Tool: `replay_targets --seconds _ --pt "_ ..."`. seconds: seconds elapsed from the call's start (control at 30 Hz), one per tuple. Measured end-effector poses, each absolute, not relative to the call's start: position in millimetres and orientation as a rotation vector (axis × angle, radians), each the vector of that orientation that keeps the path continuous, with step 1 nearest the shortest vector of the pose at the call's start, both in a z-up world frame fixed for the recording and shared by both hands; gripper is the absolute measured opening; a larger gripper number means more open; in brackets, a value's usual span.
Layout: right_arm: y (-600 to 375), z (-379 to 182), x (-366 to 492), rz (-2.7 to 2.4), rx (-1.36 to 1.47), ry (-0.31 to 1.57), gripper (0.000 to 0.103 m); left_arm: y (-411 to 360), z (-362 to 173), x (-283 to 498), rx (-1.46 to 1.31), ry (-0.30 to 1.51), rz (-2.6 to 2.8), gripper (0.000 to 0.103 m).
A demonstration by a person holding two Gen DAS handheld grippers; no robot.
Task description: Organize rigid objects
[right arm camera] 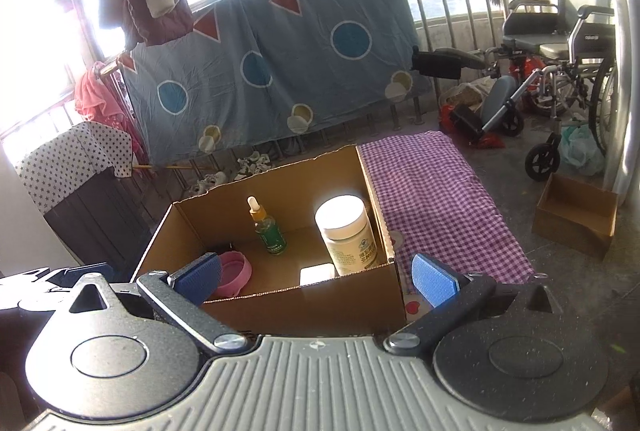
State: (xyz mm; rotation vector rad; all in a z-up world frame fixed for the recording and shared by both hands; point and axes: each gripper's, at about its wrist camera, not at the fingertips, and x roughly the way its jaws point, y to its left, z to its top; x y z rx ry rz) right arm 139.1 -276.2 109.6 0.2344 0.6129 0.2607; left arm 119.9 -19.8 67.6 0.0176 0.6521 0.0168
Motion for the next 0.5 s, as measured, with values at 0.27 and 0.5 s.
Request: replay_targets --seconds 0.27,0.5 --pt "-261 98 164 0.273 0.168 0.660 0.103 -8 63 126 -0.012 0.665 0.100 0.103" --pt "-242 92 177 0.287 0.100 0.691 0.103 -6 59 127 -0.003 0.684 0.122 0.103"
